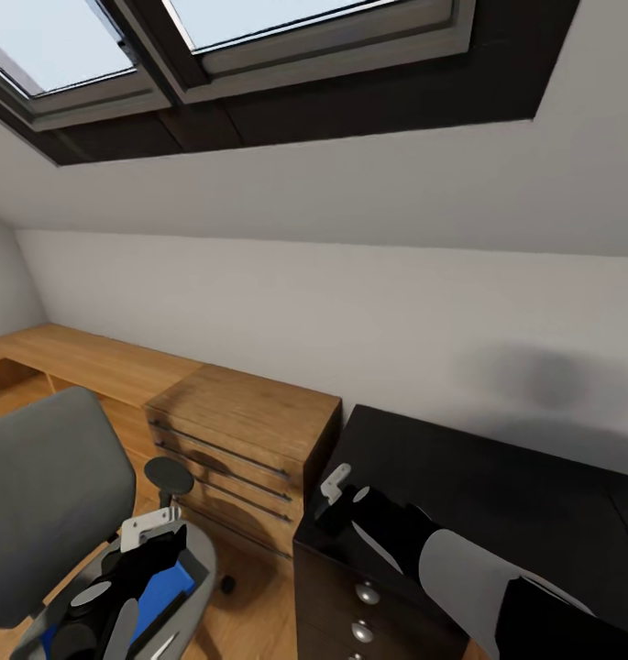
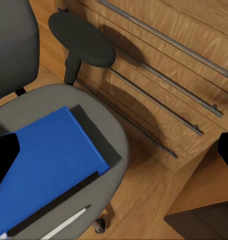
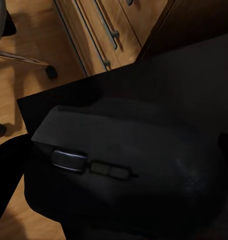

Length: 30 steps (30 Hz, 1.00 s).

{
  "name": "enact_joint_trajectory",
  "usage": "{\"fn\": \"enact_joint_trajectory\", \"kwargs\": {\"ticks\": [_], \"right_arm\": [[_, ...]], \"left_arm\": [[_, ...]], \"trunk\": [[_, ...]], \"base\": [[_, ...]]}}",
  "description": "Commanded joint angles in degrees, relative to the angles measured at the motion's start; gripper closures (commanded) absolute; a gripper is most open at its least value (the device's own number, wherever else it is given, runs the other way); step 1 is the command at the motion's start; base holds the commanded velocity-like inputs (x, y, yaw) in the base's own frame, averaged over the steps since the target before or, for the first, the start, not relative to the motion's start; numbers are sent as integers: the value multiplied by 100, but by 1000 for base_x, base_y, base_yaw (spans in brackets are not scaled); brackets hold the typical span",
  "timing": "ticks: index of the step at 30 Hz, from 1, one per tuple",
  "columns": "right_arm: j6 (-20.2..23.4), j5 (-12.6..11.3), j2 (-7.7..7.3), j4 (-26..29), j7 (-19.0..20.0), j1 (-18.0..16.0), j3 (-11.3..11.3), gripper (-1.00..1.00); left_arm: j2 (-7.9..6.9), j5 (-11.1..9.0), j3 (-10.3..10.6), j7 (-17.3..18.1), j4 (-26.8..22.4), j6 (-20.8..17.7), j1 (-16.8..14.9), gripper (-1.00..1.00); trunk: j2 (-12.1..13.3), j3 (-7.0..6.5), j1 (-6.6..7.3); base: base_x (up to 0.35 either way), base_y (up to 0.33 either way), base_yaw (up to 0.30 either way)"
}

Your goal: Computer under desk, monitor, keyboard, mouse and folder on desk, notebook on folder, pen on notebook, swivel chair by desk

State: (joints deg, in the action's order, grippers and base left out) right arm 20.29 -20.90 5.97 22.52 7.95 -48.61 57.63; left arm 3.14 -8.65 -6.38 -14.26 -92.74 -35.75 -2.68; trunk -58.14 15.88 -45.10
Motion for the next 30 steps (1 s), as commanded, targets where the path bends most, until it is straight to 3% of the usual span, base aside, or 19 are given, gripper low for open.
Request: {"fn": "enact_joint_trajectory", "kwargs": {"ticks": [1,30], "right_arm": [[21,-11,-1,6,7,-8,20,100],[10,-10,0,7,7,-6,20,100]], "left_arm": [[3,-60,-3,-42,-7,-12,-4,-100],[3,-60,-3,-42,-7,-3,-4,-100]], "trunk": [[-47,26,-23],[-1170,529,-638]], "base": [[0,0,0],[0,0,0]]}}
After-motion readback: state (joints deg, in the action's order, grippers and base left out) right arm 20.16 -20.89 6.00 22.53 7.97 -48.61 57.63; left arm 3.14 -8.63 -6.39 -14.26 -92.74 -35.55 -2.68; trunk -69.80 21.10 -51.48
